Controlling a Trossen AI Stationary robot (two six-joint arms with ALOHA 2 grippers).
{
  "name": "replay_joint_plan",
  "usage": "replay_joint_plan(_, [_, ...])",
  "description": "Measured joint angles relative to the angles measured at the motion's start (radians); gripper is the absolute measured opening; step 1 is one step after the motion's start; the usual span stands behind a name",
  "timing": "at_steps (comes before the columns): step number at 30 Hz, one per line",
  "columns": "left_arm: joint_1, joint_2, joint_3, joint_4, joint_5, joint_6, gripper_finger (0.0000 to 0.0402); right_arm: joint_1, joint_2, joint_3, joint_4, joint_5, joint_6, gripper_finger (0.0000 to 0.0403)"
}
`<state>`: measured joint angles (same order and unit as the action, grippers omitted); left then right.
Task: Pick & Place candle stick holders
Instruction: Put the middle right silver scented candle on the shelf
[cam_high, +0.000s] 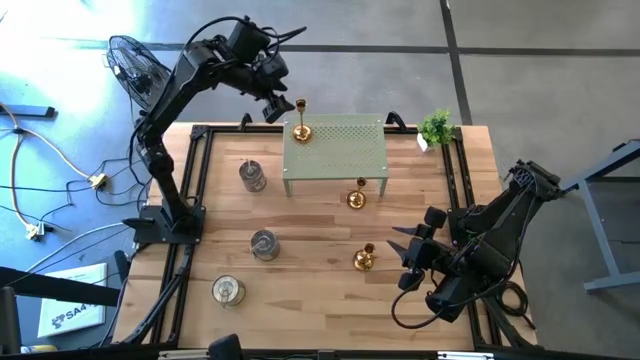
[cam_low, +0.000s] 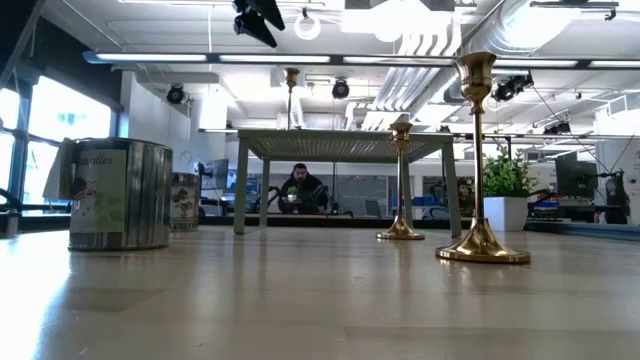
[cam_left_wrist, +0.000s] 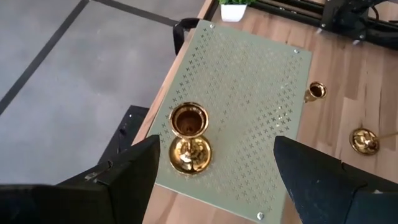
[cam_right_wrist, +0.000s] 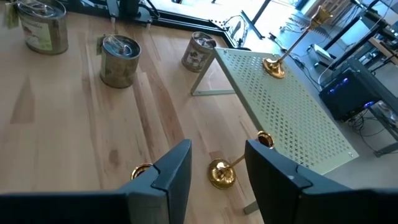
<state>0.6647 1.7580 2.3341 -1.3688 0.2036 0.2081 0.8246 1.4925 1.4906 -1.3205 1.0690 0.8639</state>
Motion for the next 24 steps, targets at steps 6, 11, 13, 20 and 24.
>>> replay_joint_plan(6, [-0.038,0.0,0.0,-0.037,-0.018,0.073,0.0313,0.0,0.0,0.0,0.0,-0.002,0.009,0.0145])
replay_joint_plan(11, [-0.077,-0.001,0.0,0.007,0.047,0.123,0.0313,0.0,0.0,0.0,0.0,-0.001,0.011,0.0145])
replay_joint_plan(13, [-0.086,-0.002,0.0,0.014,0.033,0.135,0.0313,0.0,0.0,0.0,0.0,-0.001,0.011,0.0145])
replay_joint_plan(20, [-0.096,-0.003,0.0,-0.035,0.087,0.085,0.0313,0.001,0.0,0.0,0.0,-0.001,0.019,0.0145])
replay_joint_plan(24, [-0.096,-0.003,0.0,-0.036,0.101,0.072,0.0313,0.001,0.0,-0.001,0.001,-0.002,0.019,0.0145])
